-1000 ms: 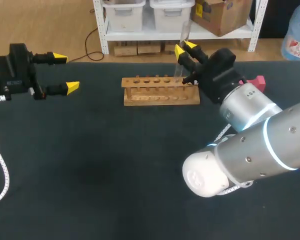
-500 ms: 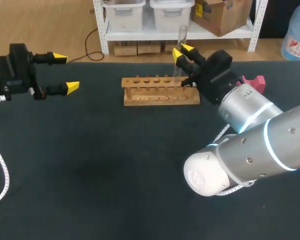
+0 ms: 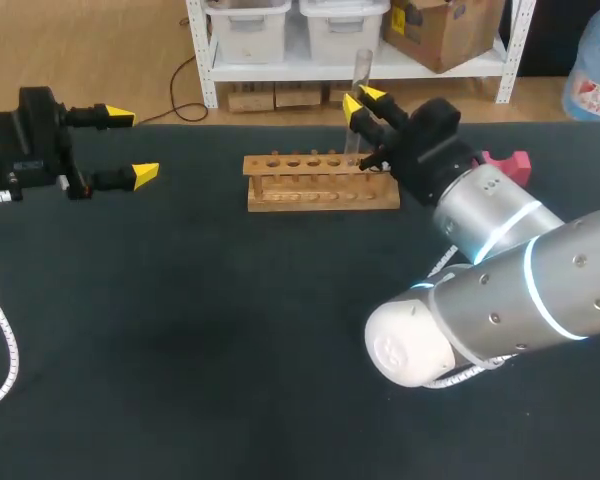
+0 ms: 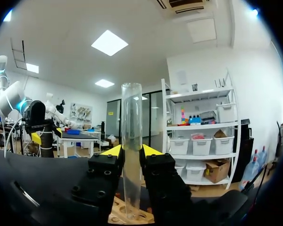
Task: Grasp the test tube, adjust it, and insert it.
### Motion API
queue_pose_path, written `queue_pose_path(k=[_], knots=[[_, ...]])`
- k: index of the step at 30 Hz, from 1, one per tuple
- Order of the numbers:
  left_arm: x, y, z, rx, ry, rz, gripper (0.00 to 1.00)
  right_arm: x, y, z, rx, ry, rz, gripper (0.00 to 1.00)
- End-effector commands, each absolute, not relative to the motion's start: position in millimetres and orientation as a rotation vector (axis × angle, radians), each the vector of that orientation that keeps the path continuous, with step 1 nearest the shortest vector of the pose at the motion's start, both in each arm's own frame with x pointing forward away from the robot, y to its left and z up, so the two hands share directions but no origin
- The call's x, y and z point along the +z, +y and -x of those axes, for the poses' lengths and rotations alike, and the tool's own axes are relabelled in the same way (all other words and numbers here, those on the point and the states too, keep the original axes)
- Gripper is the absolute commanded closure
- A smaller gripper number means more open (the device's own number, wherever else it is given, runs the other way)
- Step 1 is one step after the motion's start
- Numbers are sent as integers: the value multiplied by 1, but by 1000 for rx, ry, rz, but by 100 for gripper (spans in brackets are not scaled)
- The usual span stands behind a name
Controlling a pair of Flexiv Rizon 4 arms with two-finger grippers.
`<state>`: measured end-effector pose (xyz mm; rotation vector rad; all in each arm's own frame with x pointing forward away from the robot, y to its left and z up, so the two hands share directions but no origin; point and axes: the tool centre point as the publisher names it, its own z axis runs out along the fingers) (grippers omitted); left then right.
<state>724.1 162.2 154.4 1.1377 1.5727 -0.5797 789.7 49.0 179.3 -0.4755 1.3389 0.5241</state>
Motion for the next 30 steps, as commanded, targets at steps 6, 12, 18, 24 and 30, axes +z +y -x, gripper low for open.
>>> queue_pose_path(k=[6,12,18,24,30], knots=[[152,162,-723,-573,1566,-1131,0,177,46,-796,516,1335,483,100],[152,162,-723,-573,1566,-1131,0,175,45,-797,510,1335,488,100],[152,162,-723,-573,1566,-1131,0,171,46,-799,508,1341,487,100],[152,162,-723,-573,1566,-1131,0,165,46,-801,509,1352,484,100],[152,162,-723,-573,1566,-1131,0,157,45,-802,510,1366,479,100]])
